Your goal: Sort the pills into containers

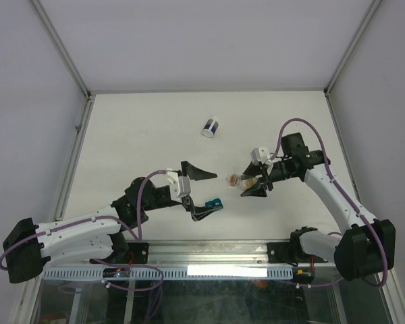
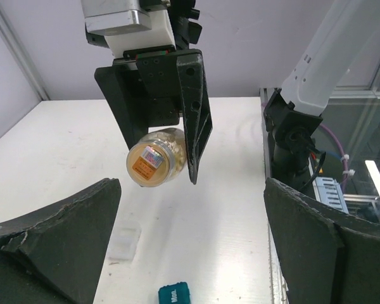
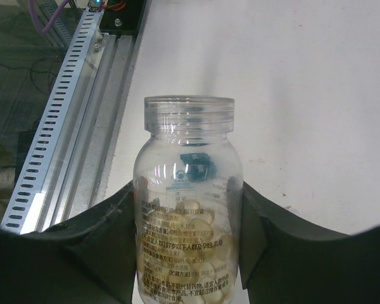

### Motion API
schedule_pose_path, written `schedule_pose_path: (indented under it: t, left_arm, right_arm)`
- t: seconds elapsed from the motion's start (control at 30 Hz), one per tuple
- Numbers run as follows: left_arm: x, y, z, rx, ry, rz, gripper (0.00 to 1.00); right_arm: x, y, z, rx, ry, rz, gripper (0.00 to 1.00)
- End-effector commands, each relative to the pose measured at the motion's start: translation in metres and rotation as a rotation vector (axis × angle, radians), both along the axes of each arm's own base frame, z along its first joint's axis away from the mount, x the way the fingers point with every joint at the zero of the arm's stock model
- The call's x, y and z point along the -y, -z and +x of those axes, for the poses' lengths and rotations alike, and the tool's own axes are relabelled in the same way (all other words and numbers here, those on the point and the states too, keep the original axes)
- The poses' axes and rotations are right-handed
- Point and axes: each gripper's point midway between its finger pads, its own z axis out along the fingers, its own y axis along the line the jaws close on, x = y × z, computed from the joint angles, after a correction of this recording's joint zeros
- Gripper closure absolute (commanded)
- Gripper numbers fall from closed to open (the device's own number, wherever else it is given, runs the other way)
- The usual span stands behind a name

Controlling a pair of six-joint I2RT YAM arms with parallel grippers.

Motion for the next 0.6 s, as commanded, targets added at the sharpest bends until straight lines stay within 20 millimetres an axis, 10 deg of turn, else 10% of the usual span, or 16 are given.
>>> schedule_pose_path:
  t: [0.0, 0.4, 0.57]
  left_arm:
    - [0.001, -0.018, -0.006, 0.142, 0.036, -0.008, 0.01]
    - [0.018, -0.015, 0.007, 0.219, 0.034, 0.091, 0.01]
    - [0.028, -0.013, 0.018, 0.220, 0.020, 0.146, 0.16]
  right_arm:
    - [-0.004, -0.021, 0.001, 0.069, -0.021, 0.060, 1.00]
    - [-0.004, -0.020, 0.001, 0.069, -0.024, 0.060, 1.00]
    - [-0.004, -0.021, 0.001, 0.071, -0.024, 0.060, 1.00]
